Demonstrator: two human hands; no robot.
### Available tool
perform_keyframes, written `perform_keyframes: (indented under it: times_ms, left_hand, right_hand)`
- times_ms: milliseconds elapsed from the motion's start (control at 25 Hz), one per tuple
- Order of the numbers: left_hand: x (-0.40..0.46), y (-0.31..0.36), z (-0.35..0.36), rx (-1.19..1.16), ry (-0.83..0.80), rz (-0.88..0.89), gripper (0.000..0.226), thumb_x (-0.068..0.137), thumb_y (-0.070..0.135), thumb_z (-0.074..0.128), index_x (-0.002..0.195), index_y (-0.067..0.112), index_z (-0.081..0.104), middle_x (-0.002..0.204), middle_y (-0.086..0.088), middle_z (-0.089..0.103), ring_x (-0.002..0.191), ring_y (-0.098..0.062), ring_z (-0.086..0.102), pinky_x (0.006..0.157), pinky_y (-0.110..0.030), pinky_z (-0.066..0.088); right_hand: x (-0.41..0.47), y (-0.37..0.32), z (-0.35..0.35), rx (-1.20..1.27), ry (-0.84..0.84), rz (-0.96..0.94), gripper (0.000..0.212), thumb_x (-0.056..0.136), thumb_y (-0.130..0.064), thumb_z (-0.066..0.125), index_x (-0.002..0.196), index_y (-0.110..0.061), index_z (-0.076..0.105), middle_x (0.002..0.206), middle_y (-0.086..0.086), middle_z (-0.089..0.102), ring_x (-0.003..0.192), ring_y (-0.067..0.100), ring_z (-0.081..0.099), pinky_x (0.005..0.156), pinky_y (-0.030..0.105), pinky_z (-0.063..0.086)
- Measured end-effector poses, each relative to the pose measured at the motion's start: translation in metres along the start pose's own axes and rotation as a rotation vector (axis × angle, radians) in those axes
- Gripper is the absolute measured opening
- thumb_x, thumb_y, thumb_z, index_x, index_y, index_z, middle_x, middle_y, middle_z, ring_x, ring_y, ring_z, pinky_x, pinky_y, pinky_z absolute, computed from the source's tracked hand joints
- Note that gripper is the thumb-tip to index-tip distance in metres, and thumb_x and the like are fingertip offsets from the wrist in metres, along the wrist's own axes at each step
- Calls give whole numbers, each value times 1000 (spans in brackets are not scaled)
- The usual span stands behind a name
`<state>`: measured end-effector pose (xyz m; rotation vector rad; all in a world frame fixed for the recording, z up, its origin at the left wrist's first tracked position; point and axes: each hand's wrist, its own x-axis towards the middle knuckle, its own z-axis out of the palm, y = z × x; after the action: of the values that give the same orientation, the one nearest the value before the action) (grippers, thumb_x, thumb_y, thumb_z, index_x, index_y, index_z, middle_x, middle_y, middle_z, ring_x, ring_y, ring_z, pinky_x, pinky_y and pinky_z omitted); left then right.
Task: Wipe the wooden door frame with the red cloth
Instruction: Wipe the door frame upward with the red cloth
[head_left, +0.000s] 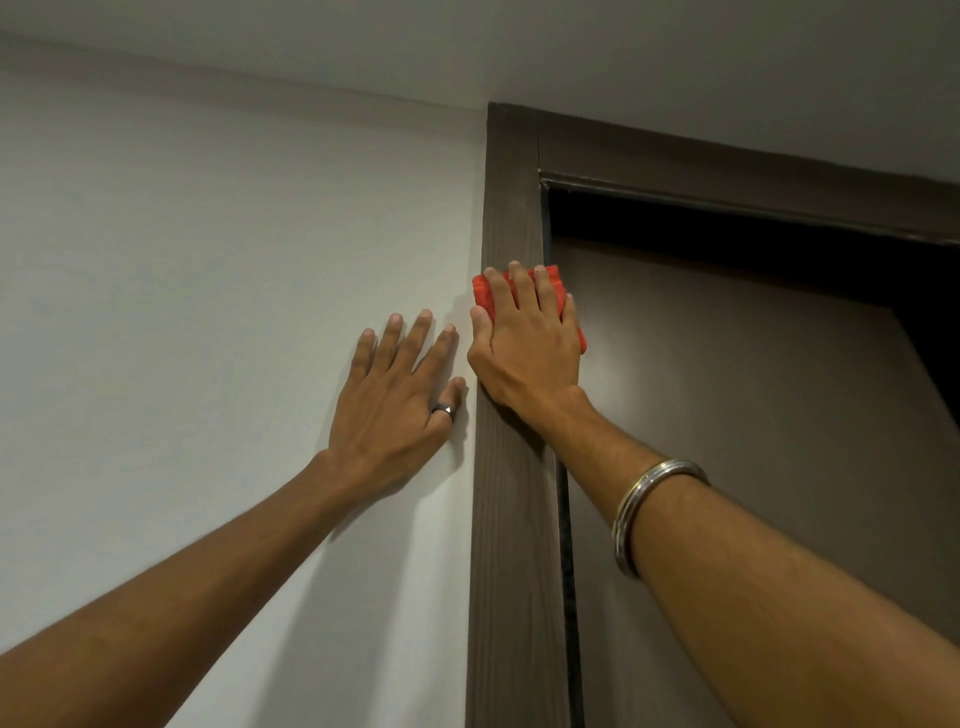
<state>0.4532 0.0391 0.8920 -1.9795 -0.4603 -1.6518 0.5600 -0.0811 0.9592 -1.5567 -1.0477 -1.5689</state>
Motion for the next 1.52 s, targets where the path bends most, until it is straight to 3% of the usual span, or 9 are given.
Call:
perform_keyframes:
  times_ms: [280,760,1120,1520]
  left_hand:
    - [10,-10,8,-6,56,11,69,99,61,6,160,36,-15,174,3,-16,158,-18,-24,130,-42,-18]
    - [4,-8,8,-16,53,10,70,101,57,11,165,32,-3,176,1,-9,161,-19,-17,129,-41,-16]
    - [-62,4,9,-107,49,-17,75,99,56,18,166,23,8,176,-4,-1,162,-23,-9,133,-44,-8]
    - [-248,21,-5,-106,-97,-31,72,103,45,40,164,11,23,175,-13,11,163,-32,4,133,-46,-1]
  right_hand:
    - [51,-2,0,3,97,21,53,107,-45,36,155,-23,37,164,5,38,155,31,31,129,57,25]
    - [94,4,-12,15,61,-4,54,107,-44,35,156,-23,35,162,5,38,153,30,32,125,56,26]
    - [3,-8,-6,22,46,77,60,106,-49,37,161,-26,31,169,5,31,158,32,27,122,59,33]
    - [-216,-35,-12,137,-78,193,67,103,-45,45,164,-25,27,174,6,24,162,33,20,122,61,28]
